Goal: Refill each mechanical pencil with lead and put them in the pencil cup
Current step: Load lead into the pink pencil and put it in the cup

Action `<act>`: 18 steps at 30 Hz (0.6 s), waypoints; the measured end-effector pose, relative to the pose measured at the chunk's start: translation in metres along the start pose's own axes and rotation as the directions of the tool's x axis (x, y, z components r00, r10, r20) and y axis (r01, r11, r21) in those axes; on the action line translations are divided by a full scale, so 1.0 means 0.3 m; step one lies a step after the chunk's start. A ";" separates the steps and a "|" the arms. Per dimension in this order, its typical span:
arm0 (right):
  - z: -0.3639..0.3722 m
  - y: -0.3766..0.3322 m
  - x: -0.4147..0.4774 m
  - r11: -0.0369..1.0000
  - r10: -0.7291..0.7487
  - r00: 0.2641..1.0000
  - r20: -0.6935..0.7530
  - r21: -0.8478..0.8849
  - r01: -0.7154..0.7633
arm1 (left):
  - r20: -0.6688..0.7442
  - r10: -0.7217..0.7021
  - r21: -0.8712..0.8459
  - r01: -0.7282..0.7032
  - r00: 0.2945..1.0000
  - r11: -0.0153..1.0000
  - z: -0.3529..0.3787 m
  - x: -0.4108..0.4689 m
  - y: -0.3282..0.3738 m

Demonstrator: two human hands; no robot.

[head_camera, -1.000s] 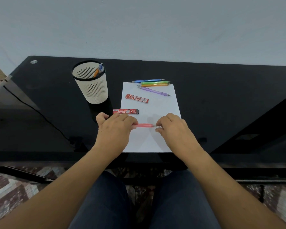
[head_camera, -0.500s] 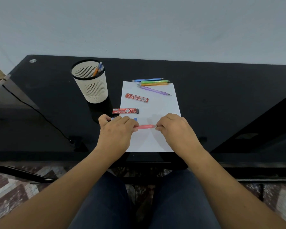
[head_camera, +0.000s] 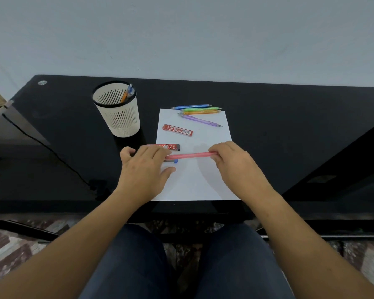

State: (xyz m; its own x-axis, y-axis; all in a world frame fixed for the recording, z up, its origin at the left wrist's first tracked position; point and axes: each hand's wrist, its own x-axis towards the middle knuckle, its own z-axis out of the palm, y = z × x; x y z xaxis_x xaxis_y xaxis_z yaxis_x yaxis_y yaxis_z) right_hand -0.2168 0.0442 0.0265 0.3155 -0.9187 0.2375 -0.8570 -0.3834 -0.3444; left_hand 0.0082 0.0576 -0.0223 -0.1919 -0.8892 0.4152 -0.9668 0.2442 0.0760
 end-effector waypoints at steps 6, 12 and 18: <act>-0.076 0.005 0.031 0.996 0.085 0.996 0.028 -0.004 -0.085 | 0.119 -0.095 -0.099 0.107 0.988 0.989 0.025 -0.021 -0.072; -0.100 0.014 0.047 0.991 0.120 0.992 0.031 0.060 -0.122 | 0.098 -0.143 -0.167 0.158 0.985 0.973 0.041 -0.029 -0.082; -0.117 0.017 0.066 0.955 0.192 0.981 0.030 0.223 -0.194 | 0.114 -0.171 -0.195 0.191 0.979 0.962 0.041 -0.027 -0.079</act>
State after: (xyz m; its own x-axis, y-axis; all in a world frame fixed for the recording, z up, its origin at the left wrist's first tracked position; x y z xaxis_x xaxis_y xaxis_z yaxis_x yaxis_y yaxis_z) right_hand -0.2292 0.0273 0.0613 0.1575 -0.9776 0.1394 -0.7892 -0.2095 -0.5774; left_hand 0.0308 0.0543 -0.0385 -0.0414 -0.9561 0.2901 -0.9336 0.1405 0.3297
